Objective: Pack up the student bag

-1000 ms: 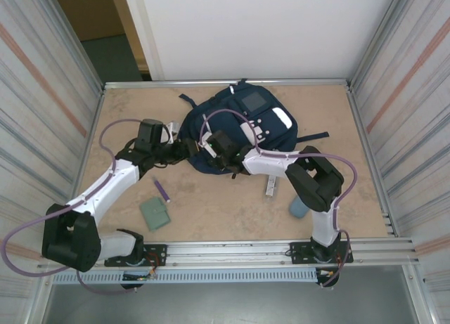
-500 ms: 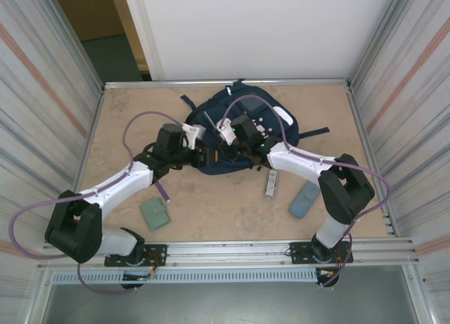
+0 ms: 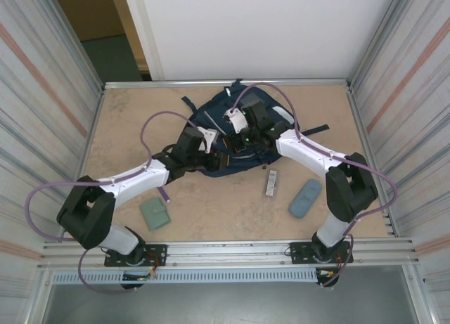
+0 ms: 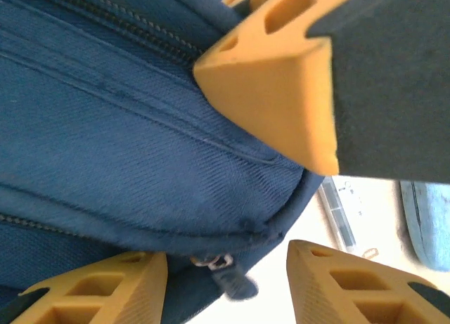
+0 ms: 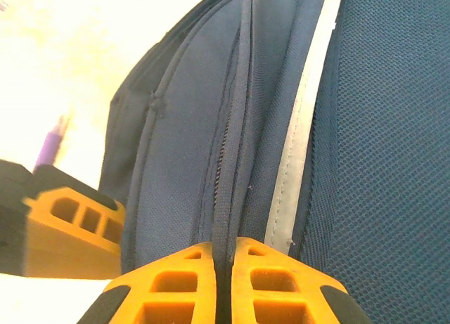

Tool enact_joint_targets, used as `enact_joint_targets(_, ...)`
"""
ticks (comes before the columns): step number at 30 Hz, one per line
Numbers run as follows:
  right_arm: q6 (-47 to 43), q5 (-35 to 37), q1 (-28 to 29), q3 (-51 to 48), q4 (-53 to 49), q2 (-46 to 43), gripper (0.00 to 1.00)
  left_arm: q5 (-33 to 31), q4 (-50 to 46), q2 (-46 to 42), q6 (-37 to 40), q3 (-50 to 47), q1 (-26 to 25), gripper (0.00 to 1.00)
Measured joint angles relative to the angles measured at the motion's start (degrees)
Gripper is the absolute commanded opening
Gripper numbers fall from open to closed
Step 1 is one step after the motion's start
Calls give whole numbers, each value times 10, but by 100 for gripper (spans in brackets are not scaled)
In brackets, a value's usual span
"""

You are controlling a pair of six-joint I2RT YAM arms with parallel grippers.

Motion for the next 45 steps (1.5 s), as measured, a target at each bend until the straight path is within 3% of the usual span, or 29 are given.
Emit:
enact_joint_targets(6,24,-26,-3,14,-27,16,0,-91,-23,10,-84,10,-39,48)
enact_joint_targets(12,30,-30,-3,21,-37,24,0,-106,-32,27,-138,12,-45,41)
enact_joint_targets(18,30,-30,-7,29,-53,25,0,-96,-30,28,-143,12,-51,19)
enact_joint_targets(22,28,-30,-8,30,-64,25,0,-89,-30,19,-135,1,-50,9)
enact_joint_targets(29,3,-30,-8,36,-83,25,0,-37,-30,0,-99,-12,-28,0)
enact_joint_targets(34,-75,-19,-3,37,-109,23,0,31,-16,-15,-69,-33,0,0)
enact_joint_targets(38,-143,4,4,36,-129,19,0,96,20,-18,-65,-72,56,0)
enact_joint_targets(45,-220,23,6,32,-130,15,0,128,27,-20,-62,-76,85,0)
